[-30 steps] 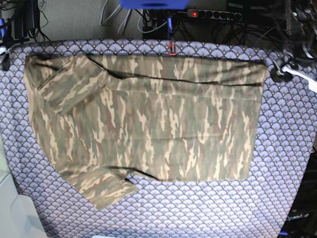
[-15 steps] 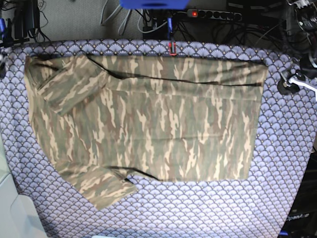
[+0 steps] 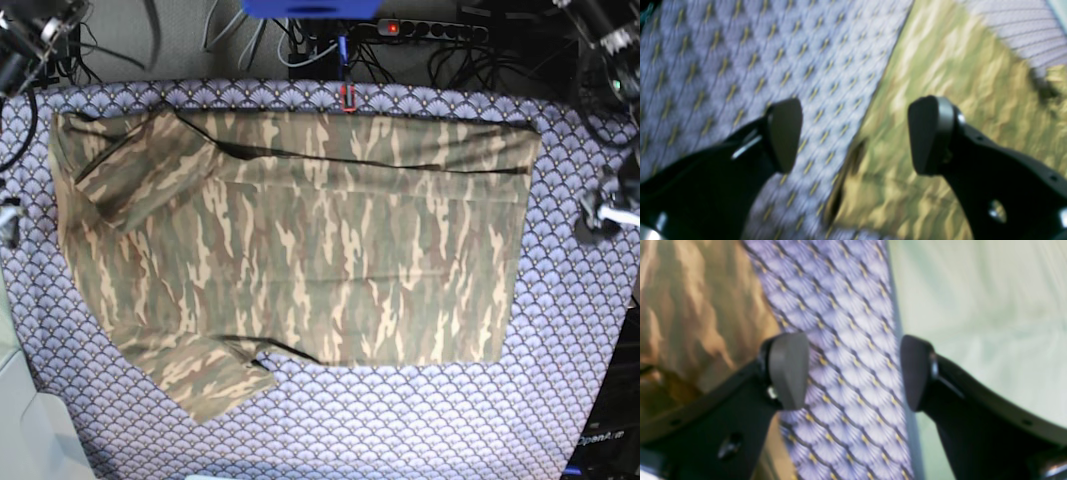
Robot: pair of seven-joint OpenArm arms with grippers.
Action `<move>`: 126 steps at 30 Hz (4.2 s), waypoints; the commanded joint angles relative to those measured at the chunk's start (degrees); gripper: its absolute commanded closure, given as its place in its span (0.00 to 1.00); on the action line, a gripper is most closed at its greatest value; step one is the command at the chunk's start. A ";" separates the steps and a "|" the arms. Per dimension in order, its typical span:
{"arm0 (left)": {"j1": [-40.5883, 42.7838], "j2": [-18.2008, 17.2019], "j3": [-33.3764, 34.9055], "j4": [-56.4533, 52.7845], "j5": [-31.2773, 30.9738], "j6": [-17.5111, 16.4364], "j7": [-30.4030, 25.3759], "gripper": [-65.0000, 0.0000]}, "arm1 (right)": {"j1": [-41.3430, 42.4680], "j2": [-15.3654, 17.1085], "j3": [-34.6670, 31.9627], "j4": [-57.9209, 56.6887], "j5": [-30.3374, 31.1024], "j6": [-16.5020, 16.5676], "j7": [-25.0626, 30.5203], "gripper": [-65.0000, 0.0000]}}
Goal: Fold the T-shirt properly
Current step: 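Move both grippers down to the hem corners of the shirt, then close both grippers on the hem corners of the shirt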
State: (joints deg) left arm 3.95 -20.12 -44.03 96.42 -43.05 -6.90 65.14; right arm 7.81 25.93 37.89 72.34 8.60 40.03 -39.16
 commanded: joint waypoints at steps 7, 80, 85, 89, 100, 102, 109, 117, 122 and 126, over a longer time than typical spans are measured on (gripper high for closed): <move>-12.60 -1.02 6.89 -6.09 9.16 -0.18 -1.54 0.25 | 15.00 1.28 -9.45 -11.98 -4.34 -0.03 1.66 0.33; -17.97 -0.76 30.62 -27.45 22.26 -0.27 -22.64 0.25 | 31.44 -3.74 -10.50 -54.36 -21.39 -11.24 36.12 0.33; -18.06 -0.76 30.54 -27.10 22.26 -0.27 -20.09 0.25 | 31.35 -3.74 -10.50 -54.62 -21.39 -11.15 36.12 0.34; -18.06 -0.76 30.54 -27.10 22.26 -0.27 -20.00 0.25 | 31.35 -3.74 -10.50 -54.36 -21.39 -7.28 36.21 0.48; -18.06 -0.76 30.54 -27.10 22.26 0.08 -19.74 0.25 | 31.44 -3.47 -10.59 -54.27 -21.48 -4.91 36.30 0.92; -18.23 -0.76 30.54 -27.10 22.26 0.08 -20.00 0.25 | 31.44 -3.38 -10.33 -54.27 -21.39 -4.91 36.30 0.98; -21.40 0.56 23.24 -27.89 22.78 -0.18 -20.44 0.25 | 31.44 -3.38 -10.24 -54.18 -21.22 -4.91 37.27 1.00; -29.31 -0.41 24.82 -40.73 22.87 -0.36 -29.06 0.25 | 31.26 -3.65 -10.50 -54.18 -21.39 -4.91 38.59 1.00; -34.93 -0.94 34.67 -51.63 22.87 -0.36 -36.44 0.25 | 31.26 -3.65 -10.50 -54.18 -21.48 -4.91 38.59 1.00; -39.77 -1.02 40.21 -60.51 22.87 -0.36 -41.72 0.25 | 31.26 -3.65 -10.59 -54.18 -21.48 -4.91 38.50 1.00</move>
State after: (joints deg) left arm -34.02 -20.16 -3.66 35.38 -19.99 -7.51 24.60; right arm 37.30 21.45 27.35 17.34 -13.47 34.68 -1.96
